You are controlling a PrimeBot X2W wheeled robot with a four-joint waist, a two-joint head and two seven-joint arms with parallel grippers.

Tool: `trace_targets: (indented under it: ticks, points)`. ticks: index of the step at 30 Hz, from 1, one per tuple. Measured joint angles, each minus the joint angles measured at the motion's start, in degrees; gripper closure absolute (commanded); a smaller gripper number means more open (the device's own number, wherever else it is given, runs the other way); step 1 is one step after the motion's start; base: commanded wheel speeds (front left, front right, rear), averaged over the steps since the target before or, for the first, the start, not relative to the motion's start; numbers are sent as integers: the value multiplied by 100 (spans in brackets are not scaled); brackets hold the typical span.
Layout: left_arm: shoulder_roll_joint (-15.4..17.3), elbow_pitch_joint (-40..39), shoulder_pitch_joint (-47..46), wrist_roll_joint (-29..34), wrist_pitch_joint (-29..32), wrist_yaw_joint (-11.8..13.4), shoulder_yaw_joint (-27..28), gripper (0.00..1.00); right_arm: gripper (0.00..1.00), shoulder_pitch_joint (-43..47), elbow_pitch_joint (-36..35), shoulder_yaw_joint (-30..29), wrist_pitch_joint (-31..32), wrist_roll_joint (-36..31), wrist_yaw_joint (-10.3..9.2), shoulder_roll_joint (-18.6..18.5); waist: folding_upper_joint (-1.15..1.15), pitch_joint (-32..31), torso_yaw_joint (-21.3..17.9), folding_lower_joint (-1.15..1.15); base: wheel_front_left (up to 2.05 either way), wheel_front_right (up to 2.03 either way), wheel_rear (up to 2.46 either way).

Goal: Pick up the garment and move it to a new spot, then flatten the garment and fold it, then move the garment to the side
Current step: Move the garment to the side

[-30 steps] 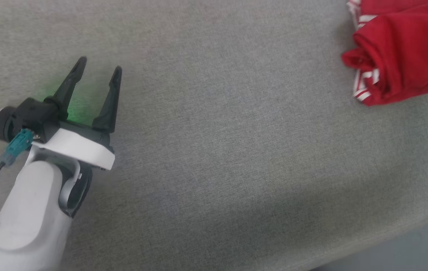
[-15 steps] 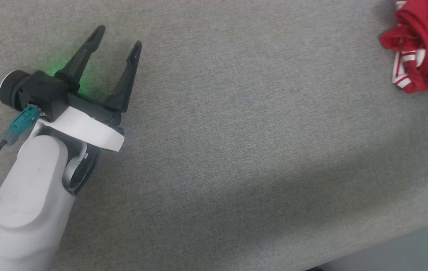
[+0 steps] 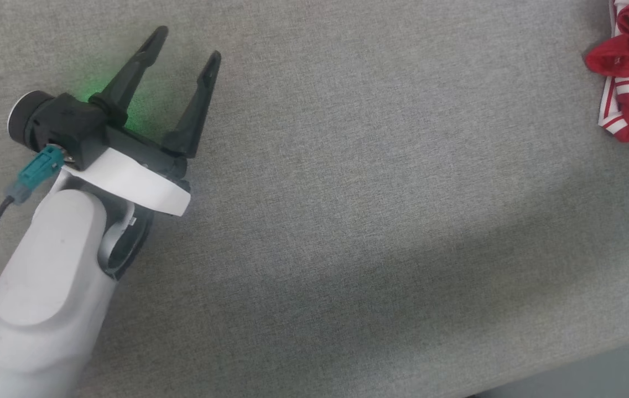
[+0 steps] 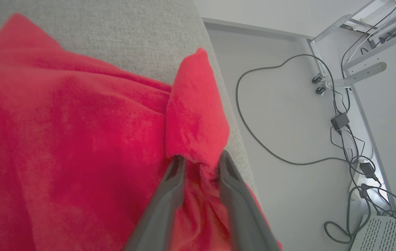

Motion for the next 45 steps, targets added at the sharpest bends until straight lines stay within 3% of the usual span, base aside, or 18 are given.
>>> trace_targets:
  ticks: [1, 2, 19, 35, 45]
  points:
    - [-3, 13, 5, -22, 0, -1, 20, 0, 8, -40, 45, 2, -9, 0, 0, -4, 0, -21, 3, 0, 0, 0, 0]
    - [0, 24, 18, -37, 1, -1, 49, 0, 0, -75, 75, 12, -9, 0, 0, -8, 0, -46, 5, 0, 0, 0, 0]
    - [-85, 38, 708, -446, 16, 24, 734, 0, 0, -94, -40, 425, -459, 369, 0, 96, 0, -801, 87, 0, 0, 0, 0]
    - [-347, -220, 1959, -472, 18, 25, 1730, 0, 0, 1132, -973, 927, -1649, 894, 0, 303, 0, -2048, 597, 0, 0, 0, 0]
    - [-458, -326, 2834, -352, 18, 25, 2335, 0, 0, 2101, -1393, 820, -2183, 900, 0, 441, 0, -2692, 1090, 0, 0, 0, 0]
